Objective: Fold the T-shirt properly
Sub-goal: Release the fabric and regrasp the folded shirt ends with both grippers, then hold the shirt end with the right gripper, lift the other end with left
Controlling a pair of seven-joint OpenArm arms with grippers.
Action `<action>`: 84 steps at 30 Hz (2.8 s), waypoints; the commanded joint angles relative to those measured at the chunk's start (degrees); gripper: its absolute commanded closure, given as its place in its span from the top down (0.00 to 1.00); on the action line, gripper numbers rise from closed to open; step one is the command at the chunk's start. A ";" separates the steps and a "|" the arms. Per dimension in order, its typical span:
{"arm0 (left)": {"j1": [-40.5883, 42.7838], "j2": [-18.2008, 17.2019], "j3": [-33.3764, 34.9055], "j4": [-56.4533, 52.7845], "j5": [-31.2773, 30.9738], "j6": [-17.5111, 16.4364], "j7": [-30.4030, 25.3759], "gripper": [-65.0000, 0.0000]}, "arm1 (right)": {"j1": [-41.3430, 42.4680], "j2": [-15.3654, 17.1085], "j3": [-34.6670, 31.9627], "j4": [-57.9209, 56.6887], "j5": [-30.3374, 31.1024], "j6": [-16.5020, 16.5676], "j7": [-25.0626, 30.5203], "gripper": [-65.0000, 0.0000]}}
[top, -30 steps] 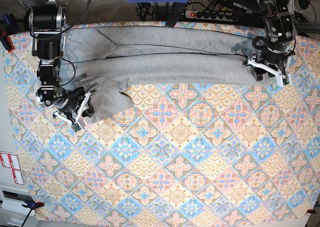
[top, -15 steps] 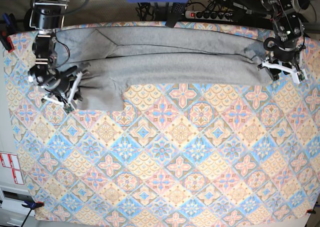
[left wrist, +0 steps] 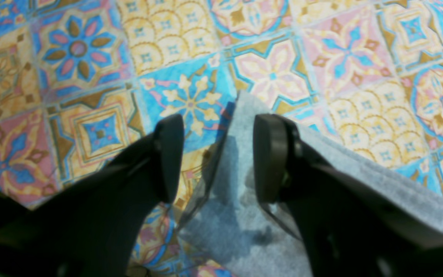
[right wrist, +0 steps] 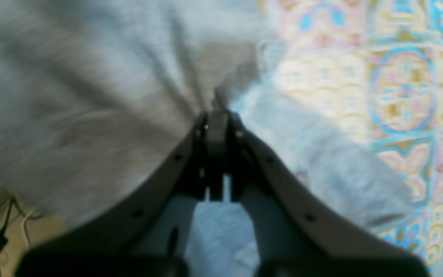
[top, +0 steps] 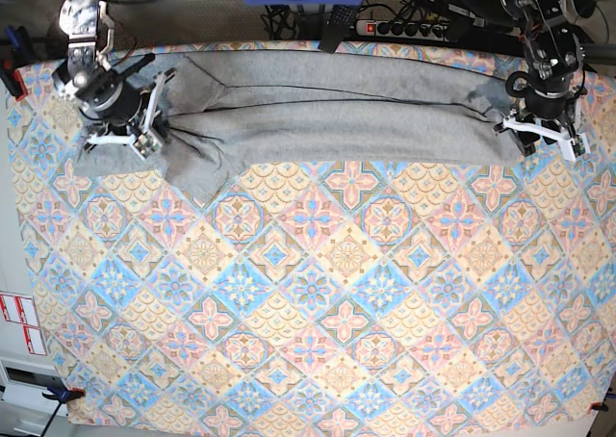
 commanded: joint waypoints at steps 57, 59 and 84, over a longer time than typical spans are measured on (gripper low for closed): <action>-2.58 -16.13 16.33 -11.94 -0.17 -0.59 7.38 0.59 | -4.04 -9.64 7.48 5.09 0.43 -0.25 1.27 0.31; -2.22 -16.13 16.25 -10.53 -0.17 -0.59 7.38 0.59 | -4.04 -9.64 7.48 5.09 0.43 -0.25 1.27 0.31; -6.44 -16.92 21.43 -15.10 -0.09 -0.59 7.30 0.59 | -3.16 -9.64 6.78 5.00 0.43 -0.25 1.01 0.31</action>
